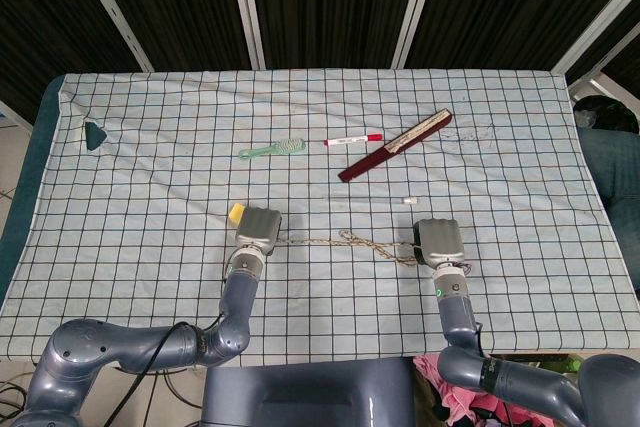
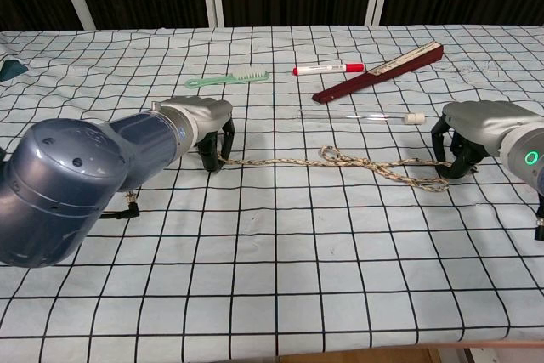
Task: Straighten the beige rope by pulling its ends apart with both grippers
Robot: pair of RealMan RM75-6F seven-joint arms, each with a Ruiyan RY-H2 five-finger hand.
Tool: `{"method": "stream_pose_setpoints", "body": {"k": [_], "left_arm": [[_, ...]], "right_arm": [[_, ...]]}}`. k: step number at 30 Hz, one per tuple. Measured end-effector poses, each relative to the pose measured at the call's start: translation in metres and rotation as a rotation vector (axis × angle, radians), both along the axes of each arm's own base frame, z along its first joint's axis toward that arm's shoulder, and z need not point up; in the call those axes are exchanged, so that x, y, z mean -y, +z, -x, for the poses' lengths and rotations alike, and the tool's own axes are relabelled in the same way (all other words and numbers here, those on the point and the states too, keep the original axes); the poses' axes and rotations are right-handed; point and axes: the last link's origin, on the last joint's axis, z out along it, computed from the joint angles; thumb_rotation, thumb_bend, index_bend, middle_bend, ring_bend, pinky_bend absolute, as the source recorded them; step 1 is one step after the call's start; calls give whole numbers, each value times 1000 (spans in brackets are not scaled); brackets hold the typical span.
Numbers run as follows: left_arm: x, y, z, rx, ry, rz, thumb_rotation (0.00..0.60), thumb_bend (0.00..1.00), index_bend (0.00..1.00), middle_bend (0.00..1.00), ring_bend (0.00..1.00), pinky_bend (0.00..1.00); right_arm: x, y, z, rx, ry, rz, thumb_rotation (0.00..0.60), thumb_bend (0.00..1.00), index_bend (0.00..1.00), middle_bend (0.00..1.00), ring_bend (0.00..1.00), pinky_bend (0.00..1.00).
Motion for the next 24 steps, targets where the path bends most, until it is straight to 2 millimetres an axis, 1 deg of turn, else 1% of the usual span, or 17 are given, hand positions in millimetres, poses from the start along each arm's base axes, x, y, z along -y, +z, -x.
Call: {"method": "stream_pose_setpoints", "body": {"k": [24], "left_arm": [[-2,3,2,15,10,-7,600,486,629,897,943,968]], "right_arm": [[0,0,-2,5,4,1,600,408,656,894,1000,1000]]}}
